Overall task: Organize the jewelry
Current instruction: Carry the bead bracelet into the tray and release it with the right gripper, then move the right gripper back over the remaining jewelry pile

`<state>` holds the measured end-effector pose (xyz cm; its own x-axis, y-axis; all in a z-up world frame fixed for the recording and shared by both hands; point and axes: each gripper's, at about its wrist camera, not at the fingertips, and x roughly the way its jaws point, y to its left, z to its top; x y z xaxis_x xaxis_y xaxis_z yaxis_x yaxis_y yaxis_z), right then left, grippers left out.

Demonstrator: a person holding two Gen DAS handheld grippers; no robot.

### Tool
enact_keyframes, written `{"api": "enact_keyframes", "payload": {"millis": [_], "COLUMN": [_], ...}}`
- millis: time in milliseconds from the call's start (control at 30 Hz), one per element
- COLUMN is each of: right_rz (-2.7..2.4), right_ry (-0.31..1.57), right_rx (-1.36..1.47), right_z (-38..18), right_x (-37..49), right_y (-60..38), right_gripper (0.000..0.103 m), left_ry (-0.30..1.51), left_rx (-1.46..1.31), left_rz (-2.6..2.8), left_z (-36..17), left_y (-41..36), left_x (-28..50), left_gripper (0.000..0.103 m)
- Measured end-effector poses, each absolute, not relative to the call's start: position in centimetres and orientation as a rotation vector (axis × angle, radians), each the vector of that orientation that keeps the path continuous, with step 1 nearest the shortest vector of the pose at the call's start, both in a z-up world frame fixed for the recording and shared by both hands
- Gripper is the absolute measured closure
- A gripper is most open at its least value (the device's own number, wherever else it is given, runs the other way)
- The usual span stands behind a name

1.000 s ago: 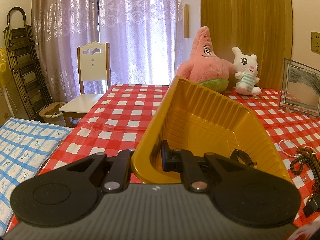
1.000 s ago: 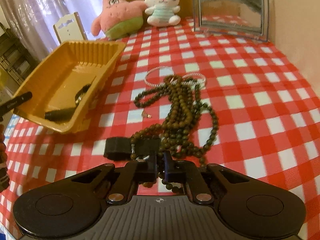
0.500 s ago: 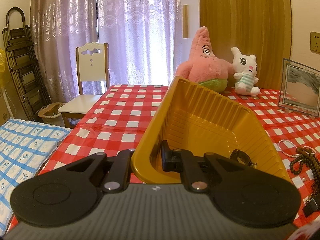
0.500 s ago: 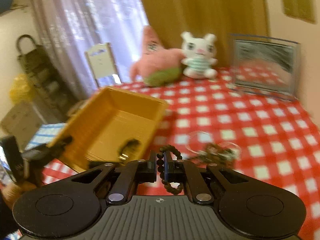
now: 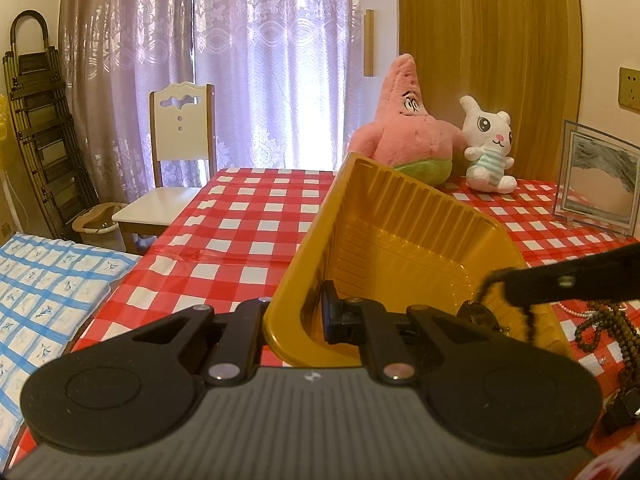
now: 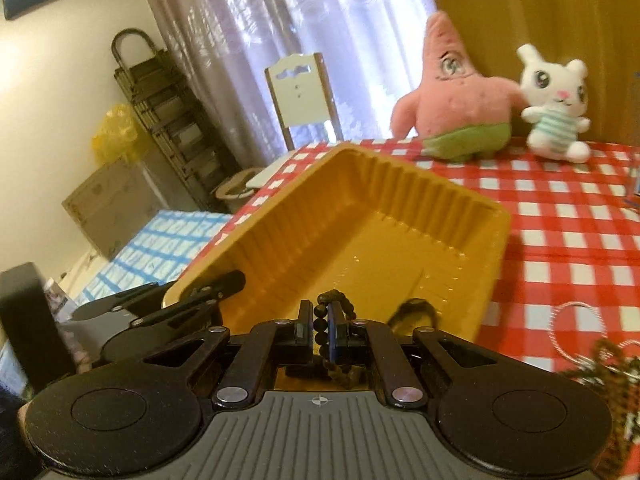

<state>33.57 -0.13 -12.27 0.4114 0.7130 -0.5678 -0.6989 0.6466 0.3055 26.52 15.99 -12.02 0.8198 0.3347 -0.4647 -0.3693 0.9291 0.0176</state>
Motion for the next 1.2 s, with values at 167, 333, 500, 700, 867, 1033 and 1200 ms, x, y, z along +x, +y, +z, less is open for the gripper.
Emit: {"api": "enact_keyframes", "payload": {"millis": [167,333,500,700,867,1033,1200], "right_rz": [0.873,0.863,0.811,0.667,0.559,0.517,0.507], "right_ry": [0.725,0.71,0.725,0.814,0.861,0.857,0.848], "right_rx": [0.009,0.02,0.03,-0.05,-0.183,-0.278,-0.324], "right_z": [-12.8,-12.1,-11.3,-13.0,-14.9,-16.6,-17.8], "right_x": [34.2,33.6,31.8,28.4,26.2,25.6,26.1], "right_y": [1.1,0.2,-3.3,-9.5,-12.8,-13.0,-12.6], "right_gripper": [0.095,0.067,0.067,0.067,0.067,0.067,0.069], "left_ry": [0.486,0.486,0.486,0.486,0.487,0.487,0.483], "left_rx": [-0.082,-0.081,-0.081,-0.084,-0.085,-0.083,-0.074], "left_rz": [0.372,0.372,0.373,0.374,0.376,0.376,0.375], "left_z": [-12.1,-12.1,-12.1,-12.1,-12.2,-12.2,-12.2], "left_y": [16.1,16.2,16.2,16.3,16.3,16.4,16.4], "left_x": [26.5,26.5,26.5,26.6,26.7,26.7,26.5], "left_gripper": [0.093,0.093,0.093,0.093,0.093,0.093,0.093]}}
